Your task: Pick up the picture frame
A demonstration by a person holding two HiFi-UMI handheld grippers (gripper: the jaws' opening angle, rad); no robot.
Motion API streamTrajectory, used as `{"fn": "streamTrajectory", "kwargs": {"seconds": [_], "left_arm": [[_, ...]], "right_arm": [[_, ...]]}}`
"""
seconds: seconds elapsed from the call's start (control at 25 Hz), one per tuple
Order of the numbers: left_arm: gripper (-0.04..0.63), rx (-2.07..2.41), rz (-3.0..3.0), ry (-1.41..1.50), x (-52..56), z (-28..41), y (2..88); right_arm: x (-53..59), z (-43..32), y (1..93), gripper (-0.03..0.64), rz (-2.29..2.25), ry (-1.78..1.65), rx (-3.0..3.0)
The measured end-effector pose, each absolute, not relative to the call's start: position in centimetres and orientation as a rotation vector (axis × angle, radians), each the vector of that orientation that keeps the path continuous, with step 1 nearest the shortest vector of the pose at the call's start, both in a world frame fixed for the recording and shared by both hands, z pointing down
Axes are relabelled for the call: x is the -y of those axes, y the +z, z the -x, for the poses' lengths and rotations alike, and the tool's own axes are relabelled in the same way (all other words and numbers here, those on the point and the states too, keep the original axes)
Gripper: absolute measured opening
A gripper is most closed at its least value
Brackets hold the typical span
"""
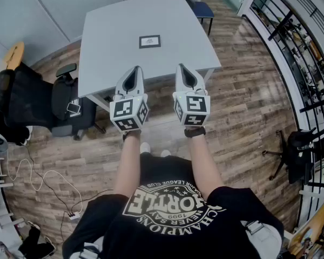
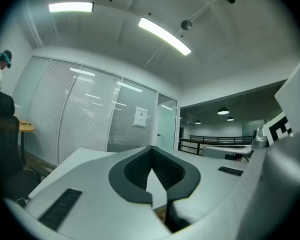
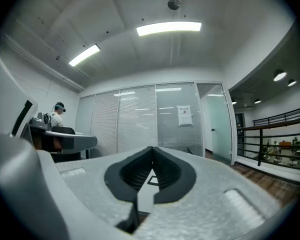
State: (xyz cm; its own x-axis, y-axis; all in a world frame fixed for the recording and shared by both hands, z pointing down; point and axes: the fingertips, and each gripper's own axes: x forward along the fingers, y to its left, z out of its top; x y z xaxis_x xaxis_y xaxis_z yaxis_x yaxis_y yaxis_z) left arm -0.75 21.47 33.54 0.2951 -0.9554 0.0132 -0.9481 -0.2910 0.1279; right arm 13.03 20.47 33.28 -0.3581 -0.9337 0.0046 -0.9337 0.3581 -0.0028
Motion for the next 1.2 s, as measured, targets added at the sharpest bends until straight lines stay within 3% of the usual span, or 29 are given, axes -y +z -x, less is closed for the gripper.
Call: {"fn": "streamTrajectory", "kwargs": {"seconds": [0.64,1.2], "left_arm": [[0.003,1.757,-2.422,-0.108,-16.0,0.0,35.9],[0.003,1.638,-2.508,-0.140,4.8,2.8,33.7]], "right_arm": [[-15.3,-14.0,36.0,-0.002,-1.800,0.101,2.570],[3.9,-6.4,35.8,-0.002,-1.656,0.134,2.585]]}}
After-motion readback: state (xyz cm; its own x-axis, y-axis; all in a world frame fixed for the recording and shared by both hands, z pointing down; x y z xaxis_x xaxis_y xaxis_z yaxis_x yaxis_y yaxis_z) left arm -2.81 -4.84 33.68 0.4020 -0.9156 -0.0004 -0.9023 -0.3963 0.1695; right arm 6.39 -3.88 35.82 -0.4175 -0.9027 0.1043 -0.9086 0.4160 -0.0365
